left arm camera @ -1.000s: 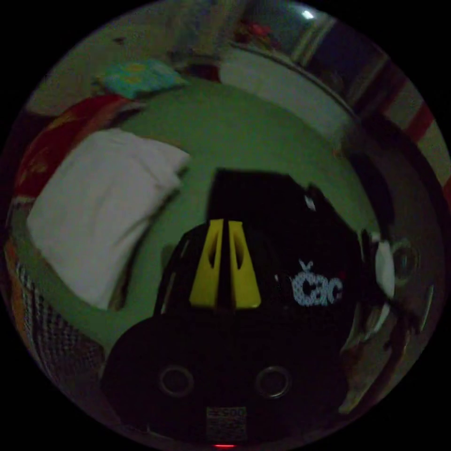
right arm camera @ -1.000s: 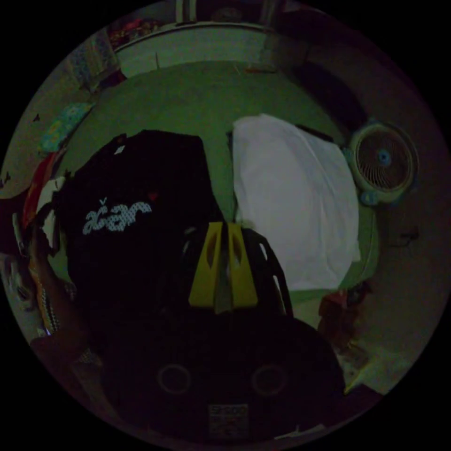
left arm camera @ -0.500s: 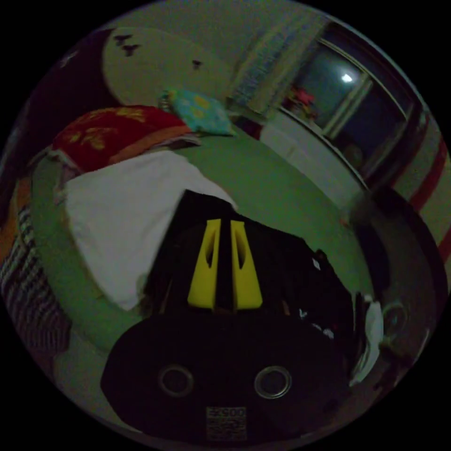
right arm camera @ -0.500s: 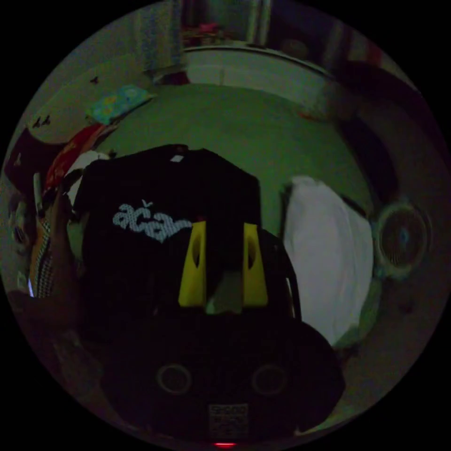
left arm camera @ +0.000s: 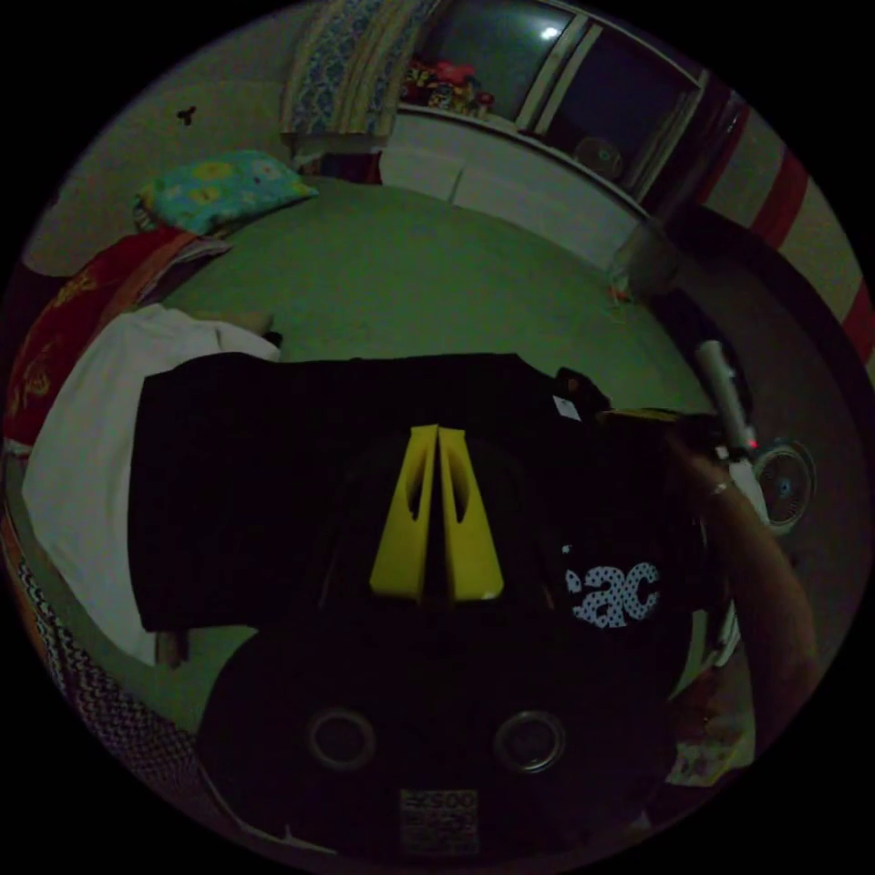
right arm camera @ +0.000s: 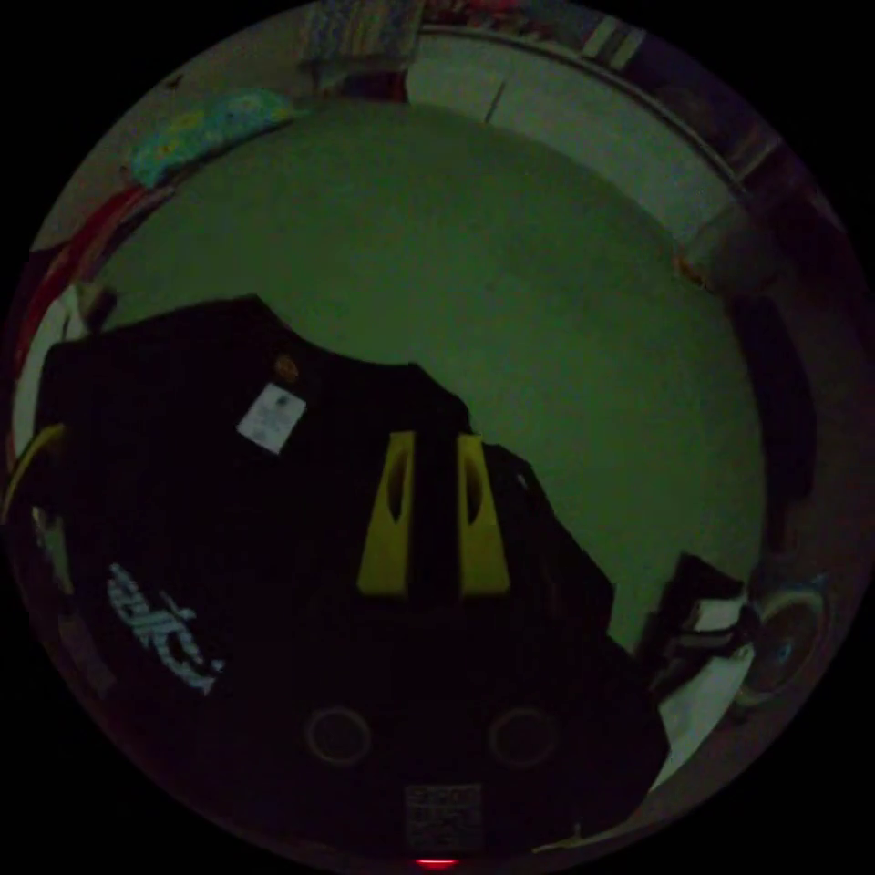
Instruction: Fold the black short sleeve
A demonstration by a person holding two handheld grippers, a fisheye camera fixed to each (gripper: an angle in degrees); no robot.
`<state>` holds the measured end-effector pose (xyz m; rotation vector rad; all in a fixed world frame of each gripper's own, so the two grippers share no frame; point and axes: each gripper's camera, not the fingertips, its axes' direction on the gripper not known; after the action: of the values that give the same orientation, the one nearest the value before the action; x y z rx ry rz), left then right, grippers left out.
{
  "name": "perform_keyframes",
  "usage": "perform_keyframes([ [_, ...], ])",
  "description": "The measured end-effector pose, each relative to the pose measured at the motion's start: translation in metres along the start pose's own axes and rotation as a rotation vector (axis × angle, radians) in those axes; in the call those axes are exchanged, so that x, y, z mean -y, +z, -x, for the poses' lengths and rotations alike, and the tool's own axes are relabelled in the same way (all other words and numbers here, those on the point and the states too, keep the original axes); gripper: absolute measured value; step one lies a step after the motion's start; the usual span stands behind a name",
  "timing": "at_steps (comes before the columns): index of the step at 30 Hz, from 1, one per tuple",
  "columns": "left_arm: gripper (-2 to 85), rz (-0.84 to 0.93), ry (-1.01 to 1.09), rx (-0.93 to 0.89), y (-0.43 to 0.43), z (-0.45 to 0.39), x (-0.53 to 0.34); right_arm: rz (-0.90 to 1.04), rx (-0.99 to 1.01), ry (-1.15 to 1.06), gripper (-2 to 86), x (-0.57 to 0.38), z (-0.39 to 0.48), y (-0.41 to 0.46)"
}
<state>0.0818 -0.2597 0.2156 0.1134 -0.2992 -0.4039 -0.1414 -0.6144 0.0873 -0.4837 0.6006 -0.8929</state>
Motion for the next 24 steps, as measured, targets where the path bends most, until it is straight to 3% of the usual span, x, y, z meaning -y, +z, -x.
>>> perform_keyframes([
  [6, -0.5, 0.027, 0.023, 0.026, 0.017, -0.016, 0.007, 0.021, 0.02, 0.125, 5.8, 0.029, -0.01, 0.014],
  [10, -0.5, 0.061, 0.057, 0.046, 0.03, -0.03, 0.012, -0.015, 0.07, 0.023, 5.9, 0.02, -0.026, -0.017],
  [13, -0.5, 0.075, 0.076, 0.06, 0.038, -0.039, 0.016, -0.146, 0.19, 0.001, 6.3, -0.026, -0.05, -0.068],
  [24, -0.5, 0.108, 0.143, 0.059, 0.061, -0.066, 0.026, -0.015, 0.169, 0.225, 13.6, -0.251, -0.11, -0.105],
])
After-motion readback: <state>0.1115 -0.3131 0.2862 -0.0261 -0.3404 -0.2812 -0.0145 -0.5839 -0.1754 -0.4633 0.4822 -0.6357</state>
